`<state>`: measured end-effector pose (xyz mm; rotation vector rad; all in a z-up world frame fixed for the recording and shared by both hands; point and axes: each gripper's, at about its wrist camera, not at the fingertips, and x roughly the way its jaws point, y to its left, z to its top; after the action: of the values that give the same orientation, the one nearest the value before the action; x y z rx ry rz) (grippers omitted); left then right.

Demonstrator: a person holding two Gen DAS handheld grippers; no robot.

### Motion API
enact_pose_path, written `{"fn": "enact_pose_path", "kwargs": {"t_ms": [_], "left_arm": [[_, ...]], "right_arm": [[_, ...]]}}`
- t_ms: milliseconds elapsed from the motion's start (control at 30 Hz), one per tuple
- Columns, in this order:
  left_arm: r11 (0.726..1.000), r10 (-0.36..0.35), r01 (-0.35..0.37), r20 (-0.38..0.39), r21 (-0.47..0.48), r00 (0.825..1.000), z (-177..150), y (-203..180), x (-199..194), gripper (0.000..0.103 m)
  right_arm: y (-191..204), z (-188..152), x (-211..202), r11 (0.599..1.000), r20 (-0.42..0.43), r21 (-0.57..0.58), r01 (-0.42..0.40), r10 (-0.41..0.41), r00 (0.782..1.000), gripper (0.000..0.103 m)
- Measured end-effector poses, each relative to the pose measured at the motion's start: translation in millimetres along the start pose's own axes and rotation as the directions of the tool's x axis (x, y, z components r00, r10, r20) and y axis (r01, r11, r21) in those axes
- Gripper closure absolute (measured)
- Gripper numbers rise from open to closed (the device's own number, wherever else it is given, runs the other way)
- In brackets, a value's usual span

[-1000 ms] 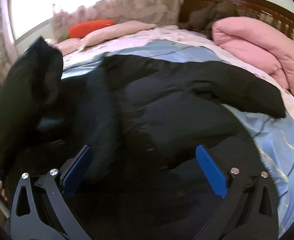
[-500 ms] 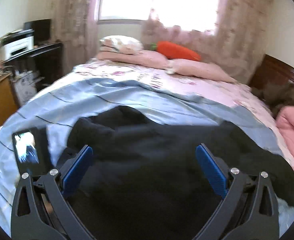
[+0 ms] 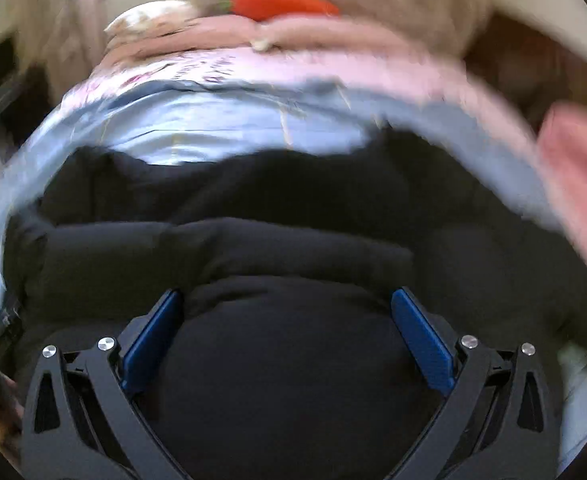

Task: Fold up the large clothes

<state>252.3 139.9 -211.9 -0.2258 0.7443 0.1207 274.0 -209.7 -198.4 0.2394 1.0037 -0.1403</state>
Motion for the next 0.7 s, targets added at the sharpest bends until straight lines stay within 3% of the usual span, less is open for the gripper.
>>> {"fn": "enact_pose_path", "kwargs": {"t_ms": [67,200,267,300,333,367,400,433,467,500,533,600,633,667,700], "left_arm": [[1.000,0.012,-0.012,0.009,0.026,1.000,0,-7,0,0.002],[0.996,0.057,-0.059,0.024,0.060,0.998,-1,-15,0,0.002],[0.998,0.049,-0.050,0.007,0.042,0.999,-1,-11,4,0.002],[0.999,0.042,-0.041,-0.001,0.033,0.999,-1,-9,4,0.002],[0.999,0.033,-0.032,-0.009,0.022,0.999,0,-6,6,0.002],[1.000,0.028,-0.027,-0.014,0.014,1.000,0,-5,7,0.002],[1.000,0.024,-0.024,-0.018,0.006,1.000,0,-3,8,0.002],[1.000,0.022,-0.021,-0.020,0.003,1.000,1,-3,8,0.002],[1.000,0.023,-0.022,-0.019,0.005,1.000,1,-3,9,0.002],[1.000,0.025,-0.025,-0.017,0.007,1.000,1,-5,9,0.002],[1.000,0.029,-0.029,-0.014,0.009,0.999,2,-6,9,0.002],[0.999,0.051,-0.051,-0.026,0.018,0.998,4,-9,7,0.002],[0.997,0.069,-0.067,-0.046,0.029,0.997,6,-12,4,0.002],[0.996,0.080,-0.078,-0.059,0.036,0.995,10,-15,0,0.002],[0.996,0.072,-0.070,-0.036,0.047,0.997,17,-23,-16,0.002]], "right_arm": [[-14,-9,19,0.994,-0.049,0.083,-0.068,0.072,0.996,0.001],[9,-19,13,0.999,0.023,-0.015,0.041,-0.041,0.999,0.001],[-1,-14,9,0.999,0.017,0.013,-0.047,0.047,0.999,0.001],[-20,-9,2,0.982,0.008,0.093,-0.164,0.164,0.986,0.001],[-38,-9,-9,0.945,0.020,0.169,-0.281,0.281,0.959,0.001],[-61,-10,-21,0.883,0.066,0.242,-0.402,0.399,0.915,0.001],[-87,-13,-34,0.804,0.137,0.293,-0.517,0.500,0.855,0.001],[-129,-17,-56,0.700,0.255,0.311,-0.644,0.591,0.765,0.001],[-158,-20,-70,0.674,0.317,0.316,-0.668,0.588,0.744,0.001],[-185,-25,-82,0.679,0.361,0.331,-0.656,0.551,0.753,0.001],[-228,-32,-99,0.707,0.414,0.367,-0.604,0.457,0.787,0.001],[-290,-47,-115,0.729,0.444,0.443,-0.522,0.327,0.834,0.001],[-330,-60,-121,0.713,0.443,0.520,-0.470,0.246,0.862,0.001],[-369,-78,-125,0.659,0.454,0.605,-0.448,0.177,0.873,0.001],[-403,-99,-128,0.574,0.485,0.675,-0.464,0.130,0.865,0.001]]}}
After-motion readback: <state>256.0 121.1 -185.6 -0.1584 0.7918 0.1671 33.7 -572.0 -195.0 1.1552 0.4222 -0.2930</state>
